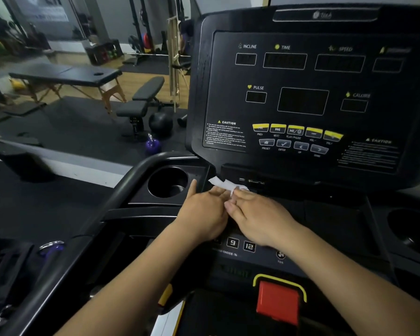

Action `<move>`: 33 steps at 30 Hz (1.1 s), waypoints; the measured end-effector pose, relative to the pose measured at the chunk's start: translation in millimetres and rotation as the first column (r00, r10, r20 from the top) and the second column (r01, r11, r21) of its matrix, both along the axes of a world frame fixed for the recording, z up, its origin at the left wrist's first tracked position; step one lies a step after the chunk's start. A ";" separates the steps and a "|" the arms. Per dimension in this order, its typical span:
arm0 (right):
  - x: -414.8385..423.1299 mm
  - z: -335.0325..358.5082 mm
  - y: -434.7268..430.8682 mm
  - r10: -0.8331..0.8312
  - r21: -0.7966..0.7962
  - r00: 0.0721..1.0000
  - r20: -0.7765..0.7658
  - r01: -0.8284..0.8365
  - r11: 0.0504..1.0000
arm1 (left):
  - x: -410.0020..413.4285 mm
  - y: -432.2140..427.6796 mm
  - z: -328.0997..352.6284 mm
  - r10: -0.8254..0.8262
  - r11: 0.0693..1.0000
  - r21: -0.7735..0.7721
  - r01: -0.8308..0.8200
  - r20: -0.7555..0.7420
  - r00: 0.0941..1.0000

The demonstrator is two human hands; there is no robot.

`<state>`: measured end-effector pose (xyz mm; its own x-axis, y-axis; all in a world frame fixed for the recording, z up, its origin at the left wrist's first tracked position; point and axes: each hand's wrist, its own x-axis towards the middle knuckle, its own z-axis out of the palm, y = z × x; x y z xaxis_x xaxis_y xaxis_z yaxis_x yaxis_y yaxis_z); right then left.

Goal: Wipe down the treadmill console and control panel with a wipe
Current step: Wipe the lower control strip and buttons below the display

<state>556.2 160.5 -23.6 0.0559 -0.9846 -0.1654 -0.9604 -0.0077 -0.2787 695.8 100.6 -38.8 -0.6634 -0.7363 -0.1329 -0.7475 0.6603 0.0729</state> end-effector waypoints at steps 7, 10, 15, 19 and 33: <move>4.8 3.5 49.3 0.009 0.059 1.000 -0.023 -0.007 0.998 | 15.8 43.1 6.2 -0.045 0.990 -0.129 0.055 0.077 0.996; 2.4 0.5 42.3 -0.012 0.043 0.999 -0.037 0.014 0.999 | 13.1 33.1 4.2 -0.064 0.989 -0.131 0.074 0.080 0.995; -7.7 -8.2 1.8 -0.077 0.035 0.996 -0.034 0.078 0.996 | -1.4 9.5 1.9 -0.039 0.998 -0.057 0.041 0.034 0.999; -3.7 -7.1 10.7 -0.088 0.023 0.996 -0.033 0.089 0.996 | -1.0 18.7 4.7 -0.042 0.994 -0.096 0.045 0.035 0.998; -0.5 -5.6 -1.5 -0.079 0.033 0.997 0.020 0.079 0.996 | 1.7 -9.6 -0.6 -0.072 0.991 -0.111 0.079 0.066 0.995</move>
